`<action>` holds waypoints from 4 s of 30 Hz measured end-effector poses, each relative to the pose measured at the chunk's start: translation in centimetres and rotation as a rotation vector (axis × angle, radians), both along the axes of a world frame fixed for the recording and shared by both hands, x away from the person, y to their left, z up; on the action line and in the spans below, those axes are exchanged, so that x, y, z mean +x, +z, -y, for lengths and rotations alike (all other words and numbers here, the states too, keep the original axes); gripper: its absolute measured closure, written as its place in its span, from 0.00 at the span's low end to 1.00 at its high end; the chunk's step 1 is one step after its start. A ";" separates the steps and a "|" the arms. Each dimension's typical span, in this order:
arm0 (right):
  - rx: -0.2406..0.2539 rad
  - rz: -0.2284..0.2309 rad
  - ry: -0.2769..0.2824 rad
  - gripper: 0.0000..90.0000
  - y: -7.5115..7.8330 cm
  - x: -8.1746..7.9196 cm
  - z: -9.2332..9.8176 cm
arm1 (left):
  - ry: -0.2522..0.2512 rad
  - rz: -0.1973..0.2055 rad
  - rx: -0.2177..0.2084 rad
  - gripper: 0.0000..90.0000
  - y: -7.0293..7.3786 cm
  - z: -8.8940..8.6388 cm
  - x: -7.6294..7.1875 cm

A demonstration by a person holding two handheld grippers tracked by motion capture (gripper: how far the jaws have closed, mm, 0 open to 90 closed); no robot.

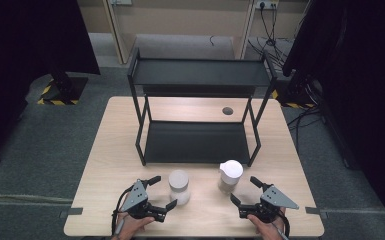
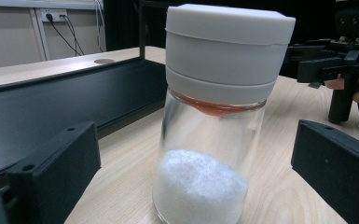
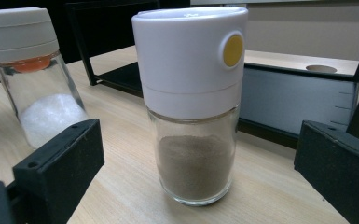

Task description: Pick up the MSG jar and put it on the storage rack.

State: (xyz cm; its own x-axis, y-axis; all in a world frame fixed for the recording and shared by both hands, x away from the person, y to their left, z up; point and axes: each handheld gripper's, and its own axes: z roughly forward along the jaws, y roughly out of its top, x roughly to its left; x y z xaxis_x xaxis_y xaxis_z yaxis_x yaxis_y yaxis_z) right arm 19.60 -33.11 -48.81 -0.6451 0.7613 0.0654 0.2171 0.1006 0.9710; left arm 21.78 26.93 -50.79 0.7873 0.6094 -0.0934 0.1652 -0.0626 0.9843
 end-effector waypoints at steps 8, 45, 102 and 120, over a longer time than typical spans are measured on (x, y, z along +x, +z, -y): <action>0.010 -0.001 -0.008 0.01 -0.1 -0.1 0.1 | 0.002 -0.002 -0.006 0.01 0.0 0.0 0.0; 0.017 0.009 -0.012 0.01 -0.2 -0.1 0.2 | -0.005 0.008 -0.013 0.01 0.1 0.2 -0.1; 0.031 0.007 -0.005 0.01 -0.4 0.0 0.3 | -0.004 -0.005 0.011 0.39 3.3 3.0 2.4; 0.034 0.008 -0.008 0.01 -0.4 0.0 0.3 | -0.004 -0.013 0.030 0.39 7.6 3.0 3.4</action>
